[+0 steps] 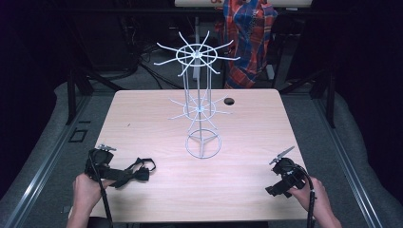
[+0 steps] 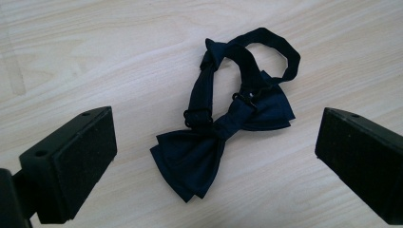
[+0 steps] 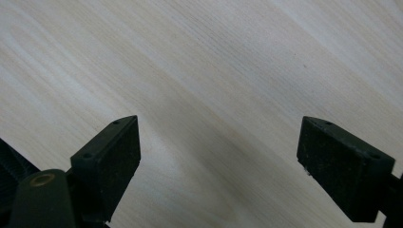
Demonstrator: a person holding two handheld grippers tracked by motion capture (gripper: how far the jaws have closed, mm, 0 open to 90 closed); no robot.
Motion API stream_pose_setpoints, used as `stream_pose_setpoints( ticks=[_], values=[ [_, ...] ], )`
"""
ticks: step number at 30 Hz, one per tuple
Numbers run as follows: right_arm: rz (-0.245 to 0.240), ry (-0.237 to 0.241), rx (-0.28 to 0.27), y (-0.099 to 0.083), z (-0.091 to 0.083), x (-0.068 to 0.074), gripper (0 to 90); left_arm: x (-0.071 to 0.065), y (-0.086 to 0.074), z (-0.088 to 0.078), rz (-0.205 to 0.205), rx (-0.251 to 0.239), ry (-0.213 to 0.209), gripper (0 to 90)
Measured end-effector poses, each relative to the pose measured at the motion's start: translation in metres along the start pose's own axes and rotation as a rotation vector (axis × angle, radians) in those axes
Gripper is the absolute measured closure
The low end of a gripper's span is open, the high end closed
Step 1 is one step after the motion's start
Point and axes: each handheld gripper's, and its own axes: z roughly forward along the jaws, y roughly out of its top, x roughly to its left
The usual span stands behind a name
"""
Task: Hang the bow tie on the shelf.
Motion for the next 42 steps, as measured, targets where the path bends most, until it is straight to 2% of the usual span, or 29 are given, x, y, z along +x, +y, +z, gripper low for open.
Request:
stream_pose_setpoints(
  ticks=[3, 9, 10, 12, 17, 19, 22, 25, 29, 35, 37, 38, 39, 40, 42],
  values=[
    [0.006, 0.0, -0.002, 0.0, 0.0, 0.0, 14.2, -0.001, 0.001, 0.001, 0.018, 0.004, -0.006, 0.1],
    [0.003, -0.001, -0.007, 0.0, -0.001, 0.0, 13.9, -0.001, 0.0, 0.0, 0.017, -0.011, -0.012, 0.0],
    [0.012, -0.003, -0.023, -0.001, -0.001, 0.001, 13.7, -0.001, 0.0, 0.0, 0.018, -0.019, -0.01, 0.1],
    [0.004, -0.002, -0.01, 0.0, -0.002, -0.001, 13.7, -0.001, 0.001, -0.001, 0.015, -0.008, 0.006, 0.1],
    [0.028, 0.011, -0.032, -0.001, -0.001, -0.001, 13.4, -0.006, 0.004, -0.002, 0.039, -0.008, 0.029, 0.1],
    [0.023, 0.013, -0.033, -0.001, -0.002, -0.002, 13.3, -0.009, 0.005, -0.001, 0.057, -0.01, 0.011, 0.1],
    [0.018, 0.016, -0.03, -0.001, -0.002, -0.002, 12.8, -0.011, 0.006, 0.002, 0.071, 0.002, 0.004, 0.0],
    [0.019, 0.024, -0.026, -0.001, -0.002, -0.002, 11.9, -0.012, 0.007, 0.003, 0.083, -0.006, 0.001, 0.0],
    [0.003, 0.024, -0.022, 0.0, 0.0, -0.001, 11.3, -0.015, 0.008, 0.001, 0.089, -0.033, -0.018, 0.0],
    [-0.012, 0.019, -0.014, 0.002, 0.001, -0.002, 11.2, -0.015, 0.007, 0.004, 0.089, -0.034, -0.033, 0.0],
    [-0.01, 0.027, -0.027, 0.001, 0.002, 0.0, 11.5, -0.016, 0.007, 0.007, 0.077, -0.026, -0.028, 0.0],
    [-0.037, 0.024, -0.007, 0.001, 0.0, 0.0, 11.4, -0.017, 0.008, 0.009, 0.074, -0.016, -0.022, 0.0],
    [-0.037, 0.024, -0.007, 0.001, 0.0, 0.0, 11.4, -0.017, 0.008, 0.009, 0.074, -0.016, -0.022, 0.0],
    [-0.037, 0.031, -0.028, 0.001, 0.0, 0.001, 11.3, -0.021, 0.01, 0.011, 0.082, -0.014, -0.019, 0.0],
    [-0.042, 0.028, -0.027, 0.002, 0.0, 0.001, 11.3, -0.026, 0.013, 0.013, 0.099, -0.01, -0.015, 0.0]
  ],
)
